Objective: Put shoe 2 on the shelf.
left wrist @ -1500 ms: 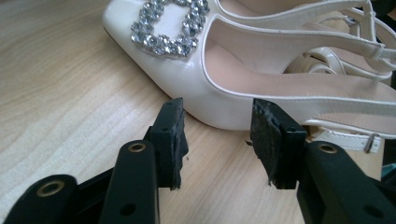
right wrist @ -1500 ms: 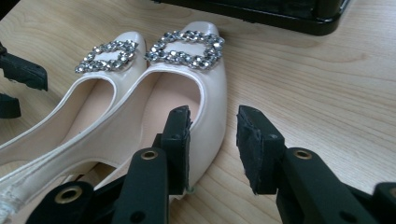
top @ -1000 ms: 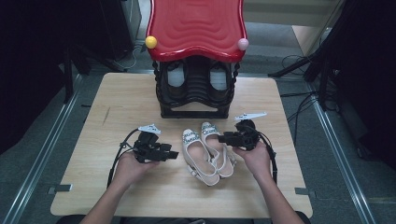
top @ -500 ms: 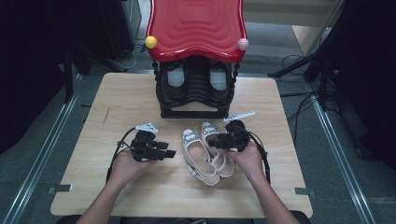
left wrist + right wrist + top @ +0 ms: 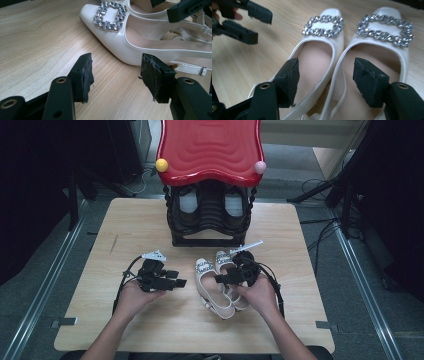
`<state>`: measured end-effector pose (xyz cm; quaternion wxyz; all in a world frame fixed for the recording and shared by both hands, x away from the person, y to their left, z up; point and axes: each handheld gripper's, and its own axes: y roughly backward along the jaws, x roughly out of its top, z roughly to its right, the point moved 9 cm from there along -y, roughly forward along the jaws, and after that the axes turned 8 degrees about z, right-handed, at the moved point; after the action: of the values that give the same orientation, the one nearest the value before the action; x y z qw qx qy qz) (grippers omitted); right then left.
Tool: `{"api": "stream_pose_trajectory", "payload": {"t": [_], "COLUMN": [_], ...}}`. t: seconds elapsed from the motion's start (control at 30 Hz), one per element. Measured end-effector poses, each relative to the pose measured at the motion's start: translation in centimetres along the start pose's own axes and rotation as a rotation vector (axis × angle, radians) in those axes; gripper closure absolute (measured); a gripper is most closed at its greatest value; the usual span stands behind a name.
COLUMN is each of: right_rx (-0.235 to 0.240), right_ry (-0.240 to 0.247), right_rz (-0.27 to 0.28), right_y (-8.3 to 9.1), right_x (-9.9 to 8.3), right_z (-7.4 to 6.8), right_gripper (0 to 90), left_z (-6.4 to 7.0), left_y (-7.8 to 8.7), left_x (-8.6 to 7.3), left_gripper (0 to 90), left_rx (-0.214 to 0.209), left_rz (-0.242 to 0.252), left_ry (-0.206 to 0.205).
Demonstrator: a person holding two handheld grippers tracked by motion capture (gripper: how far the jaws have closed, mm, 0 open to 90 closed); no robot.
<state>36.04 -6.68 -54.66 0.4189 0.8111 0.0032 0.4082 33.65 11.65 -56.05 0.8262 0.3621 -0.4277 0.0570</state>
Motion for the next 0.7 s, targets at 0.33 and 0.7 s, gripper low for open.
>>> {"api": "stream_pose_trajectory", "payload": {"t": [0.33, 0.7], "right_rx": [-0.040, -0.150], "right_ry": [0.006, 0.094], "right_rz": [-0.095, -0.207], "right_y": [-0.4, -1.3], "right_x": [-1.3, -2.1], "right_z": [-0.4, -0.4], "right_gripper": [55.2, 67.0], "left_z": [-0.2, -0.7], "left_y": [0.1, 0.3], "left_x": [0.3, 0.7], "left_gripper": [43.4, 43.5], "left_rx": [0.008, 0.020], "left_rz": [0.003, 0.010], "left_ry": [-0.007, -0.010]}}
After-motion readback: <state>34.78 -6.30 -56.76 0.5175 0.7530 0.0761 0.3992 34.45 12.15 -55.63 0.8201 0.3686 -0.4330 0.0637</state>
